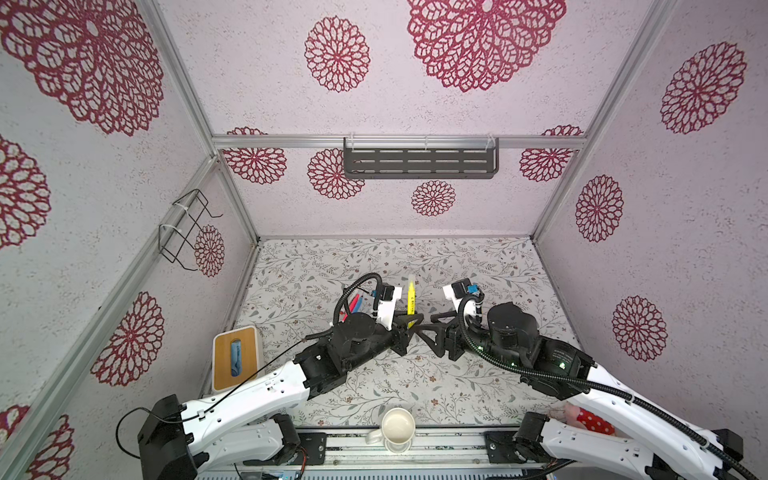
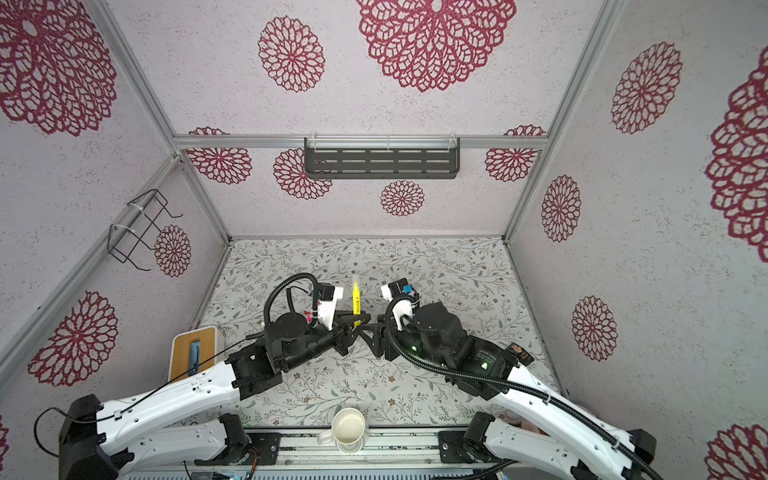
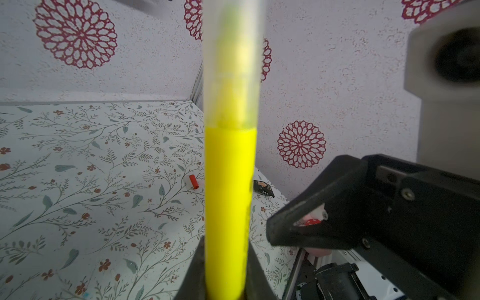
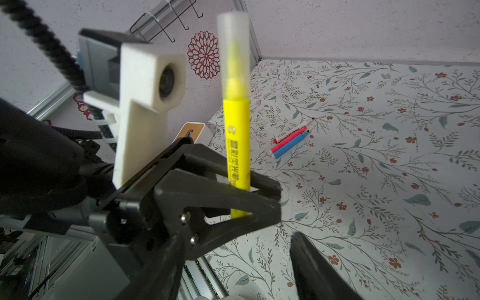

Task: Insert the pens into the pen caps
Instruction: 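Press the cap down with the right gripper while the left holds the highlighter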

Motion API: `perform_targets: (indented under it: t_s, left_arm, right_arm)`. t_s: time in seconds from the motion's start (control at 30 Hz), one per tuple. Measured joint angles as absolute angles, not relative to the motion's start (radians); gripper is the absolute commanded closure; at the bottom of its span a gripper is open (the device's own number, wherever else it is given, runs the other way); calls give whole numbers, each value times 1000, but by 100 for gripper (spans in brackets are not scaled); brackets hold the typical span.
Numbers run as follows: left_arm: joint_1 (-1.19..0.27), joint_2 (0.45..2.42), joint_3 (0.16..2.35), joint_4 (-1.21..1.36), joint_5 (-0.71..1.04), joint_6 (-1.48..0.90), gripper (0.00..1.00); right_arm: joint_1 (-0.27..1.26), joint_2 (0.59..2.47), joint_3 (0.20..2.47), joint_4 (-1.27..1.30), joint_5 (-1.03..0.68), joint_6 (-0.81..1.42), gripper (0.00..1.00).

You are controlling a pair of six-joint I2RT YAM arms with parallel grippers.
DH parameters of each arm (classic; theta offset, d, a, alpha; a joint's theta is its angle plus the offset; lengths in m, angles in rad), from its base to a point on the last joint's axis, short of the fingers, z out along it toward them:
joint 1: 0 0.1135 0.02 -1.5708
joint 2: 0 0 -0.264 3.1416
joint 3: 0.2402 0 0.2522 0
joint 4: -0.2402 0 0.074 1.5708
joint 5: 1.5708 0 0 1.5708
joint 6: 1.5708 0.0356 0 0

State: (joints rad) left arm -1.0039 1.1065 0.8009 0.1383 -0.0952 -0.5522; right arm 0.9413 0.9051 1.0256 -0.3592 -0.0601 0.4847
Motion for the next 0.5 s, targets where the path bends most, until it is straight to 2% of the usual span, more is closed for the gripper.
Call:
perform_targets:
  t_s: [0.17,0.5]
  left_arm:
    - [-986,1116,801,150,-86,-527,100]
    - [-910,1132,777,199,-18,-515,100]
  right_arm:
    - [871,939,1041,-355,-126,461,33]
    - [839,999,1060,-311,-217,432,34]
